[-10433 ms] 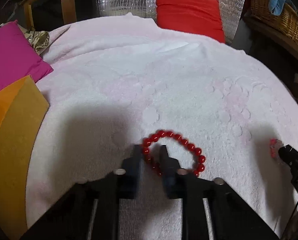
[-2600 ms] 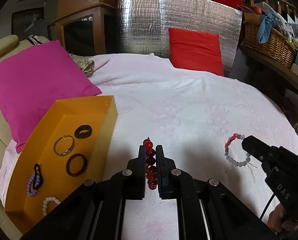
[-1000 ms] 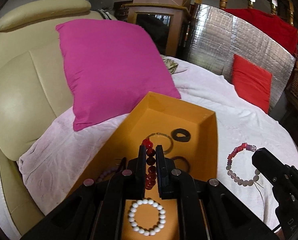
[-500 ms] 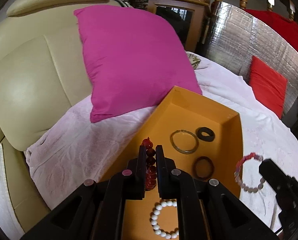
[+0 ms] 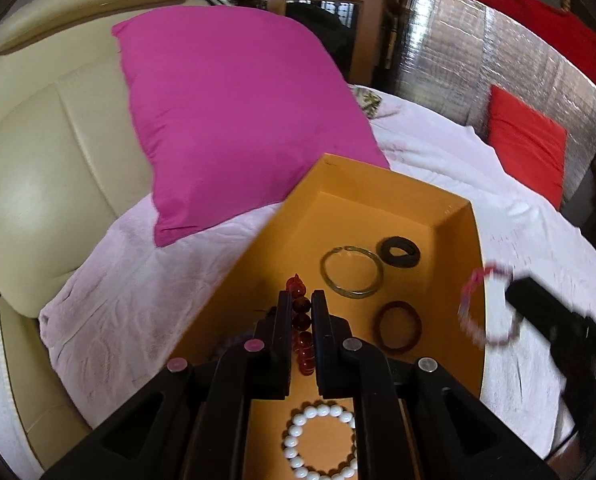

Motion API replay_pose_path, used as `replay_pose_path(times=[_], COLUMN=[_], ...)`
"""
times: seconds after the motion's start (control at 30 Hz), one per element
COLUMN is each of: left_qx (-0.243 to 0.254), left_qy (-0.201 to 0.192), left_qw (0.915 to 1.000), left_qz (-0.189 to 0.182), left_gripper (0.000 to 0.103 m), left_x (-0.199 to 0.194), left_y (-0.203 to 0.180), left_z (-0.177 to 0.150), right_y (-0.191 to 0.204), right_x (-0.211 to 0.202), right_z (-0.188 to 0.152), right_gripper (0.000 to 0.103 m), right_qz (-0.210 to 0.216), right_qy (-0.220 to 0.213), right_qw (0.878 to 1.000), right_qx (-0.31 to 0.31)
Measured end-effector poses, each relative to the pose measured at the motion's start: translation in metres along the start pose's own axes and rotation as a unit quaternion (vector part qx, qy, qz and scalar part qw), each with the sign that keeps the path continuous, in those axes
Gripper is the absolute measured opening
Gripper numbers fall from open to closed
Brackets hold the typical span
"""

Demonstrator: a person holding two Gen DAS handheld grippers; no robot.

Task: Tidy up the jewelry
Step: 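Lower both bracelets into the orange box and open both grippers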

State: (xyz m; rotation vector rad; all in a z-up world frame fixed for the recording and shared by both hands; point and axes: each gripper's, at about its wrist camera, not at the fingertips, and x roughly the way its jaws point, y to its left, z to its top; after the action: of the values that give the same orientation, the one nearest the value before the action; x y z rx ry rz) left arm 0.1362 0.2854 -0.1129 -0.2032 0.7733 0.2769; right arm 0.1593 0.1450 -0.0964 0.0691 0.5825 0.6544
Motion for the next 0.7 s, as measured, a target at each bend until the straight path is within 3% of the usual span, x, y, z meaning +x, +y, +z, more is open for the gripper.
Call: replay_pose_path(times=[0.3, 0.7], left_qx=[0.020, 0.038], left_qy=[0.007, 0.019], left_qw=[0.9998, 0.9990], left_qz=[0.007, 0.010], left_gripper=[0.009, 0.009], left_x=[0.009, 0.020], left_y=[-0.012, -0.021], left_z=[-0.001, -0.002], right_y=[-0.026, -0.037], right_x=[0.029, 0.047], right_z=[0.020, 0.022], right_gripper=[0.009, 0.009], right_qz=[-0.034, -0.044], right_qy=[0.015, 0.023], right_qw=[0.999, 0.999], right_qx=[0.002, 0.008])
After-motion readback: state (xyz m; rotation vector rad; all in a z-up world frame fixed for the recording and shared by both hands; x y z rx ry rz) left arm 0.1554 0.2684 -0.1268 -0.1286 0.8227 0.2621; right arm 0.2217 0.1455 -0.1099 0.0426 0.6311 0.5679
